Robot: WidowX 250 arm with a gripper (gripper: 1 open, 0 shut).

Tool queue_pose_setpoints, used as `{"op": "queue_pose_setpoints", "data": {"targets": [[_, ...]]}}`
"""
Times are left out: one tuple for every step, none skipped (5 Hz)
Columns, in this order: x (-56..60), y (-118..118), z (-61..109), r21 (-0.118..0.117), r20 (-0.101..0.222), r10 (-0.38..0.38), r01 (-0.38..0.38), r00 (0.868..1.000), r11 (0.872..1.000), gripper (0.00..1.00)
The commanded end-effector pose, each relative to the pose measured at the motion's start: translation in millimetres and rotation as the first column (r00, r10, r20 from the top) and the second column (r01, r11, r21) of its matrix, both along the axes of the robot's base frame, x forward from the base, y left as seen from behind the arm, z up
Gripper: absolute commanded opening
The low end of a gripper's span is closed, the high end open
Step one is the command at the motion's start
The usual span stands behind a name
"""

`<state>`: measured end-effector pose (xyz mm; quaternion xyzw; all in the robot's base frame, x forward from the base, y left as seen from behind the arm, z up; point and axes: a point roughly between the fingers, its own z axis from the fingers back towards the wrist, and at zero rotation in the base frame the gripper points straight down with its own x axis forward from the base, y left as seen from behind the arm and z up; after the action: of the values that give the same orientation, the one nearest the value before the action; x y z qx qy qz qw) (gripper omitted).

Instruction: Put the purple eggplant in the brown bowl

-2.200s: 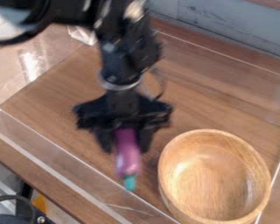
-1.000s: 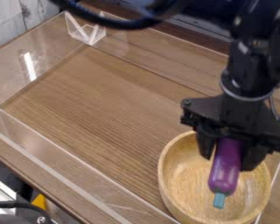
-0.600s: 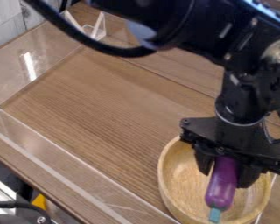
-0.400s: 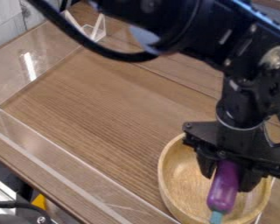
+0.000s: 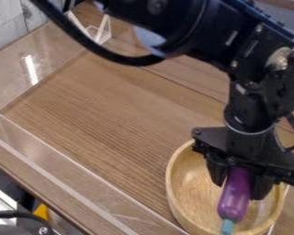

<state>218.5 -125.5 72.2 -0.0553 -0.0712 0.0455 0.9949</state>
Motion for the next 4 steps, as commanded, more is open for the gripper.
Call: {"op": "queue_pose_setpoints", "data": {"targets": [[4.9, 0.8, 4.3, -0.019, 0.019, 0.002, -0.001, 1.0, 1.0, 0.0], [5.8, 1.9, 2.3, -0.023, 0.017, 0.002, -0.002, 1.0, 1.0, 0.0], [5.9, 2.4, 0.0, -0.027, 0.014, 0.003, -0.003, 1.0, 1.0, 0.0], [6.0, 2.4, -1.9, -0.03, 0.012, 0.005, -0.004, 1.0, 1.0, 0.0]]}}
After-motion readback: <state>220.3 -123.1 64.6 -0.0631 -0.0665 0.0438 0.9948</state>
